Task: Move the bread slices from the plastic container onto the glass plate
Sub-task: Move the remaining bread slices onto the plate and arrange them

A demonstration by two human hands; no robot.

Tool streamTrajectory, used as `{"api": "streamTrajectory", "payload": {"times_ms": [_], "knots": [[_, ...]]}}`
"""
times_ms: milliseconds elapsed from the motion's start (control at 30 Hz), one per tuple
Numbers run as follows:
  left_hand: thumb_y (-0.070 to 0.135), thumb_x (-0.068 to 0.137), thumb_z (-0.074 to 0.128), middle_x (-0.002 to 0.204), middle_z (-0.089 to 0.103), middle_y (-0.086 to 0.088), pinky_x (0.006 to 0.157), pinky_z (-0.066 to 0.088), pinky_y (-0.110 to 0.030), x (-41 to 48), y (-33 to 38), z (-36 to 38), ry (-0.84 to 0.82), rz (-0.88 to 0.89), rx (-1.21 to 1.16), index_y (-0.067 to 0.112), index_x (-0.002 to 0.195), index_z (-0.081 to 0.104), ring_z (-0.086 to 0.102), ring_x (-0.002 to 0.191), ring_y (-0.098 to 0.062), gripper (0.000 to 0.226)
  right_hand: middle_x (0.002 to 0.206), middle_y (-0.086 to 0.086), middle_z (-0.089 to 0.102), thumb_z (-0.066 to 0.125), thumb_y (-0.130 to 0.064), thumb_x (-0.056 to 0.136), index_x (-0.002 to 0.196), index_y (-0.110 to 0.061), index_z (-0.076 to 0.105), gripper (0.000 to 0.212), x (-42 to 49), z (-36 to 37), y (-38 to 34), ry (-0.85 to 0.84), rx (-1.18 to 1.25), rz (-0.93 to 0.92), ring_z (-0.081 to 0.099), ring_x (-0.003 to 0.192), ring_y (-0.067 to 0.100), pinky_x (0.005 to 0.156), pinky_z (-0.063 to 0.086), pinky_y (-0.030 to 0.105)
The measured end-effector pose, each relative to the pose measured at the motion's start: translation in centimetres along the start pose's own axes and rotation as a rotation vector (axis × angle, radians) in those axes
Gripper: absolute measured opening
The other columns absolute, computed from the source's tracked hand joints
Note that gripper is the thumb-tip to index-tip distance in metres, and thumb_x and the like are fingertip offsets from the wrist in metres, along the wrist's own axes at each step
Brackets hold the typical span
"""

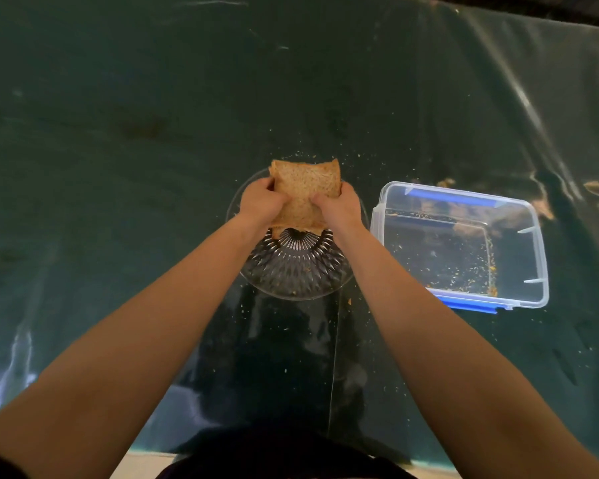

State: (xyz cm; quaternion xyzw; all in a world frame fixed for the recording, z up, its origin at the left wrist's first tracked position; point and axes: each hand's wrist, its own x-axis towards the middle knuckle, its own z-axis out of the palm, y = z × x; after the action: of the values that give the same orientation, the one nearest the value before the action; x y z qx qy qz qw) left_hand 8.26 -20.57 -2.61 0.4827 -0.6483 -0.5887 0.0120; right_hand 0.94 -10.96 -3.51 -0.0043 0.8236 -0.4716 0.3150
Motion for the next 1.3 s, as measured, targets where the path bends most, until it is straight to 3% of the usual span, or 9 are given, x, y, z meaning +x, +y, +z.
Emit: {"api": "streamTrajectory", "payload": {"times_ms": [367, 700, 867, 1167, 1300], "knots": [[0.009, 0.084, 0.058, 0.125, 0.063, -0.008, 0.097, 0.050, -0.042, 0.6, 0.2, 0.3, 0.037, 0.022, 0.089, 0.009, 0.125, 0.056, 0.059, 0.113, -0.026, 0.041, 0.139, 0.017, 0.048, 0.067, -0.028, 0.082, 0.137, -0.005, 0.041, 0.065, 0.6, 0.3, -0.2, 0.037, -0.211, -0.057, 0.047, 0.128, 0.034, 0.108, 0.041, 0.048], [0.007, 0.083, 0.053, 0.121, 0.063, -0.011, 0.096, 0.050, -0.041, -0.4, 0.2, 0.0, 0.102, 0.098, 0.209, 0.006, 0.122, 0.057, 0.058, 0.113, -0.028, 0.039, 0.134, 0.017, 0.046, 0.065, -0.023, 0.084, 0.130, -0.003, 0.046, 0.054, -0.8, 0.6, 0.1, 0.108, -0.263, -0.170, 0.047, 0.125, 0.032, 0.106, 0.041, 0.043], [0.006, 0.084, 0.055, 0.116, 0.064, -0.010, 0.080, 0.049, -0.031, -1.1, -1.0, 0.0, 0.096, 0.069, 0.173, 0.006, 0.116, 0.060, 0.060, 0.106, -0.025, 0.033, 0.135, 0.017, 0.045, 0.064, -0.025, 0.084, 0.133, -0.004, 0.043, 0.057, -1.7, 0.7, 1.0, 0.057, -0.277, -0.139, 0.046, 0.126, 0.033, 0.107, 0.042, 0.047], [0.007, 0.085, 0.053, 0.121, 0.062, -0.011, 0.088, 0.050, -0.036, -0.8, -1.6, 0.1, 0.077, 0.033, 0.216, 0.005, 0.119, 0.058, 0.058, 0.111, -0.028, 0.035, 0.138, 0.017, 0.043, 0.062, -0.028, 0.086, 0.134, -0.005, 0.041, 0.057, -2.0, 0.9, 1.9, 0.037, -0.280, -0.105, 0.042, 0.129, 0.033, 0.109, 0.039, 0.045], [0.008, 0.086, 0.053, 0.123, 0.061, -0.010, 0.084, 0.048, -0.031, -0.7, -1.8, 0.3, 0.078, 0.035, 0.223, 0.005, 0.123, 0.056, 0.058, 0.112, -0.027, 0.037, 0.139, 0.017, 0.041, 0.062, -0.027, 0.086, 0.134, -0.005, 0.041, 0.057, -1.8, 0.9, 1.8, 0.047, -0.280, -0.099, 0.041, 0.130, 0.033, 0.110, 0.038, 0.046]]}}
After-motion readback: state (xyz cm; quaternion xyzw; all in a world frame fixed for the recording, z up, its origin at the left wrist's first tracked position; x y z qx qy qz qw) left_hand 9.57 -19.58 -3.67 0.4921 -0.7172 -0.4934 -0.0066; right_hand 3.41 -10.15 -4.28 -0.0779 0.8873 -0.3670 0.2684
